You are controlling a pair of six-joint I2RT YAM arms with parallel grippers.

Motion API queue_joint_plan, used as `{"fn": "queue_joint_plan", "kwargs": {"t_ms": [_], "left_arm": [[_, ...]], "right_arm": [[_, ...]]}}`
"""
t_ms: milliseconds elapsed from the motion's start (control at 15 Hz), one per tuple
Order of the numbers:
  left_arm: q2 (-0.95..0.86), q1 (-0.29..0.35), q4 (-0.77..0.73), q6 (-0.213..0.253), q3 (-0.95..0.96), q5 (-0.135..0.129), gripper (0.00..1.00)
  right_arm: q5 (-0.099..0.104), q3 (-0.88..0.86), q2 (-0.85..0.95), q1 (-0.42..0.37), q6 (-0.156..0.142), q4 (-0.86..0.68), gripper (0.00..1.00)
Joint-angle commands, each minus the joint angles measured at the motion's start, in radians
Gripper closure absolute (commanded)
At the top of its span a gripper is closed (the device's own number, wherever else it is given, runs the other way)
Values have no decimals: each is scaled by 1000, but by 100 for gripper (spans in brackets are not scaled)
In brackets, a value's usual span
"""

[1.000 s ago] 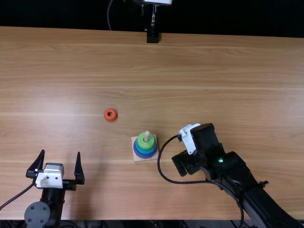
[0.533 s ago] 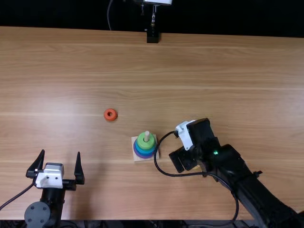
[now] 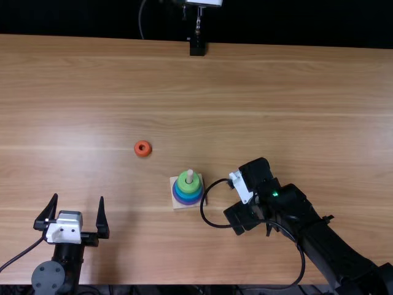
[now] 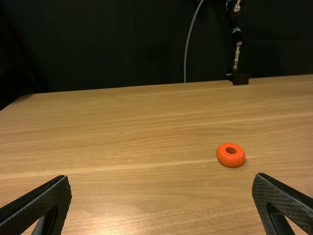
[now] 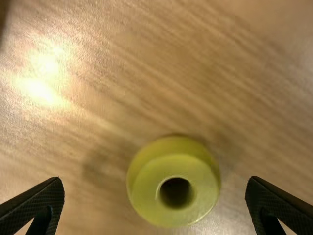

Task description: Build the Hanoi tower: stack the rings onto the peg from bottom to top in this color order: purple, dark blue, light blue, dark green, light green, yellow, orange.

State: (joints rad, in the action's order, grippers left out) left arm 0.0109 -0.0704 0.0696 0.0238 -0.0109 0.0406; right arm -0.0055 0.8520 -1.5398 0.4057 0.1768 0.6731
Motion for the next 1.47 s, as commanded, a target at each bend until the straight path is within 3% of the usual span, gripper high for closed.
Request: {"fn": "queue_joint_plan", "kwargs": {"t_ms": [0,733,800,867,933,1000,1400], "left_arm": [[-11,7,54,9,11,13,0],[-11,7,54,9,11,13,0],[-11,7,54,9,11,13,0],[-11,7,54,9,11,13,0],[-11,7,54,9,11,13,0],[-11,7,54,9,11,13,0],[-11,7,54,9,11,13,0]], "right_arm": [[13,38,-6,-1,-4,2,0],[11,33,-49,-1,-11,-4,0],[9,30,-49,-1,-11,-2,22],[9,30,-49,-1,-11,-2,66],[9,27,-49,-1,-9,2,92],[11,25,-49,-1,-9,2,100],[13,78,-49,-4,-9,5,100]]}}
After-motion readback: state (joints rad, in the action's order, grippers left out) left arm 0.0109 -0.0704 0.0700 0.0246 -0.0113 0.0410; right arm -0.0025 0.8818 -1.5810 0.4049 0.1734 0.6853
